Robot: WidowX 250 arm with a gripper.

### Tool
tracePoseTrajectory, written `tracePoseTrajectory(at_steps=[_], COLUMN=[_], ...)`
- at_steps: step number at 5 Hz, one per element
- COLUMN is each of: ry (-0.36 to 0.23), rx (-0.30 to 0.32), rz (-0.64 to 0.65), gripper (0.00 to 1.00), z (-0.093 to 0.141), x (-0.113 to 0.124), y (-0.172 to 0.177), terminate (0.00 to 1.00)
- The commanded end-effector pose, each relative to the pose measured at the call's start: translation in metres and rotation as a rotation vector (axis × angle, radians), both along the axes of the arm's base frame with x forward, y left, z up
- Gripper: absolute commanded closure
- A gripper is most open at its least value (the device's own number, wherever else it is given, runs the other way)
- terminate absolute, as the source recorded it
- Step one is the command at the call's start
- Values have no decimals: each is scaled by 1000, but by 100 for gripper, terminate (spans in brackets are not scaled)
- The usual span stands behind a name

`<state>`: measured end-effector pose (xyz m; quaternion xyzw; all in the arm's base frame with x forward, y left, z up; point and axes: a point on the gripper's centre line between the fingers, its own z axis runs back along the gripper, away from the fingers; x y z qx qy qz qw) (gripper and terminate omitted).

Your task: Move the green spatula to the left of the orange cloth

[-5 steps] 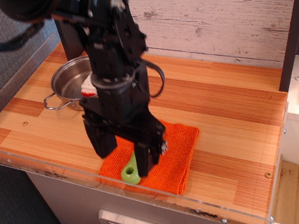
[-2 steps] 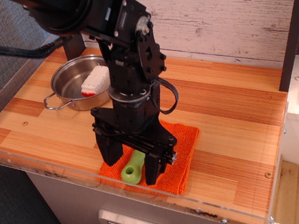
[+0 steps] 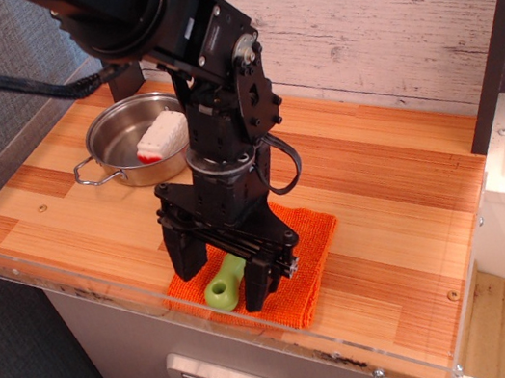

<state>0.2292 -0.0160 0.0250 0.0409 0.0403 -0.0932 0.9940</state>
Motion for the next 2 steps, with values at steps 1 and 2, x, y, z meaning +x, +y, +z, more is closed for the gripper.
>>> tracePoseTrajectory(at_steps=[1, 2], ry=[-12, -12], rx=[-2, -3], rz=[13, 13], gripper=[0, 100], z=[2, 2], x=[7, 7], y=[8, 9], terminate=[0, 0])
